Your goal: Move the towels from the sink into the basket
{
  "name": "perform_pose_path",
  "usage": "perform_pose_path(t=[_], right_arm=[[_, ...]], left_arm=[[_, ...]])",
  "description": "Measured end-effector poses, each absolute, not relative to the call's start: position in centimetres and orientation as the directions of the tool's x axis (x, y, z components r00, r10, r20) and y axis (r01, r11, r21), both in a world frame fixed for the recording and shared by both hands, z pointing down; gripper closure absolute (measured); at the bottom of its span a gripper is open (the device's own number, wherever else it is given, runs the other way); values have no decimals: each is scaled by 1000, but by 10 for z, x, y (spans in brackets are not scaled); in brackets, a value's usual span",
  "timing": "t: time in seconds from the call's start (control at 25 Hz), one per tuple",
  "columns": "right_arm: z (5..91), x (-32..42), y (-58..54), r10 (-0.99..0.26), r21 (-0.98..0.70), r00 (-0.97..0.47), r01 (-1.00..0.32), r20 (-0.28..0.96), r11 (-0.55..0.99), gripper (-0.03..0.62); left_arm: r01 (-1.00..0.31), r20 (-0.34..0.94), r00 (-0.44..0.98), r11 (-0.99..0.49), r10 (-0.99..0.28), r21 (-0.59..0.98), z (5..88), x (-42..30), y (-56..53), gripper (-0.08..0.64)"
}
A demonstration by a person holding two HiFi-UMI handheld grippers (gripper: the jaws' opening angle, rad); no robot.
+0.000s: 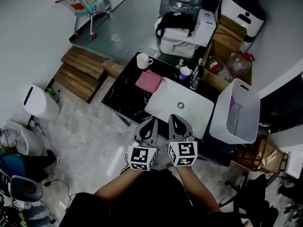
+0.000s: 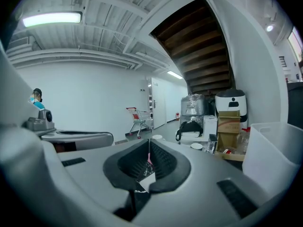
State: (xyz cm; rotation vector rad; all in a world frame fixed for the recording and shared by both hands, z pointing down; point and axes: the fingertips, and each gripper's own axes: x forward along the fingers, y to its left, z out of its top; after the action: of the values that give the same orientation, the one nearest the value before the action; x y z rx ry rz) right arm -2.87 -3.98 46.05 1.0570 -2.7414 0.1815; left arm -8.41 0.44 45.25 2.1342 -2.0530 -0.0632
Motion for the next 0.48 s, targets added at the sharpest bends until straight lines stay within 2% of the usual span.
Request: perform_pose_path(t=[0.48], right_arm=[[471, -187, -15, -611, -40, -746, -641, 265, 766, 571]], left_arm=[[-977, 51, 44, -32, -998, 212, 454, -228, 30, 555]])
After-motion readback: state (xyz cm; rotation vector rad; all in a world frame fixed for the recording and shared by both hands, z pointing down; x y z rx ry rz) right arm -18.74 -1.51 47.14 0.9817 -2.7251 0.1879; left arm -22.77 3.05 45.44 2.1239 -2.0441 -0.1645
